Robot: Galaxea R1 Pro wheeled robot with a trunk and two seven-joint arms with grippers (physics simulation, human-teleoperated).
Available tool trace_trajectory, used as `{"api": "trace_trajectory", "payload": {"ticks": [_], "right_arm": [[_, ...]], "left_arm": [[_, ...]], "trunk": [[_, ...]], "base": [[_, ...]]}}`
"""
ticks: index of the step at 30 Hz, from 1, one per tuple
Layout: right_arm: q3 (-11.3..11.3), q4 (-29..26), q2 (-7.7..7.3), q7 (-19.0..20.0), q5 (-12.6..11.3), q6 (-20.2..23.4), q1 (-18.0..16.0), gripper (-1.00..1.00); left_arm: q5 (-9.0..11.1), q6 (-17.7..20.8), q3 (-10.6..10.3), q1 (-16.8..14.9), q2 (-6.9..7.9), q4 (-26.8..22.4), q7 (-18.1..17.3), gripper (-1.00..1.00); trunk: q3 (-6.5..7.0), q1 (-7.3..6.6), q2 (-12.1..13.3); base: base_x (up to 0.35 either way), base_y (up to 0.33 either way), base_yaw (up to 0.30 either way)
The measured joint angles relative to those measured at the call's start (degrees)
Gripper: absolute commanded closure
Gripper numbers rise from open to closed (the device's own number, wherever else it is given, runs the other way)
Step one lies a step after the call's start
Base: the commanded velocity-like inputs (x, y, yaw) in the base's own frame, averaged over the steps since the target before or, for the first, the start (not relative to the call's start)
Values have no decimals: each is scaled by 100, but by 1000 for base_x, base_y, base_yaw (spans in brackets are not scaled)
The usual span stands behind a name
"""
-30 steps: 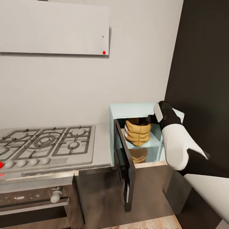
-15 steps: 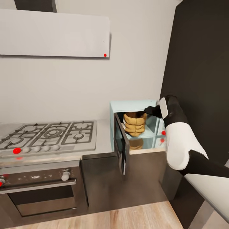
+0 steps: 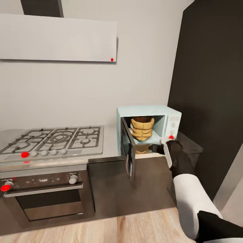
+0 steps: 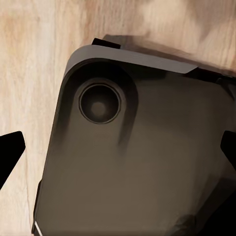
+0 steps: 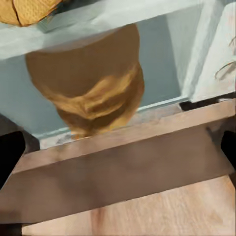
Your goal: In the kitchen, take the popcorn bag from the countertop, put it into the microwave, and heat it until the popcorn is cooked so the cooked popcorn ends up inside the bag.
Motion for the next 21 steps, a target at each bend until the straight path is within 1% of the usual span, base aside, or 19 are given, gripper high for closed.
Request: {"api": "trace_trajectory", "payload": {"ticks": [1, 3, 4, 7, 10, 12, 14, 16, 21], "right_arm": [[91, -23, -3, 181, -9, -146, 97, -100], [172, -156, -24, 615, -4, -361, 243, -100], [181, -174, -28, 674, 1, -469, 309, -100], [196, -199, -33, 760, -11, -1072, 602, -100], [197, -202, -26, 862, -17, -1236, 650, -100], [197, -203, -29, 1115, -8, -1479, 656, -100], [197, -210, -37, 1352, 6, -2071, 712, -100], [200, -223, -41, 1433, 10, -2631, 789, -100], [196, -302, -40, 1452, 10, -3196, 819, -100]], "left_arm": [[0, 0, 0, 0, 0, 1, -2, -100], [-2, 0, 0, 0, 0, 1, -1, -100], [-3, 0, 0, 0, 0, 1, -1, -100], [-6, 0, 0, 0, 0, 1, -1, -100], [-5, 0, -1, 0, 0, 1, -1, -100], [-5, 0, -1, 0, 0, 1, -2, -100], [-8, 0, 0, 0, 0, 1, -4, -100], [-8, 0, 0, 0, 0, 1, -3, -100], [-7, 0, -4, 0, 0, 0, -3, -100]], "trunk": [[0, 0, 0], [1, 0, 0], [1, 0, 0], [0, 0, 0], [1, 0, 0], [1, 0, 0], [1, 0, 0], [1, 0, 0], [1, 0, 0]], "base": [[0, 0, 0], [0, 0, 0], [0, 0, 0], [0, 0, 0], [0, 0, 0], [0, 0, 0], [0, 0, 0], [0, 0, 0], [0, 0, 0]]}}
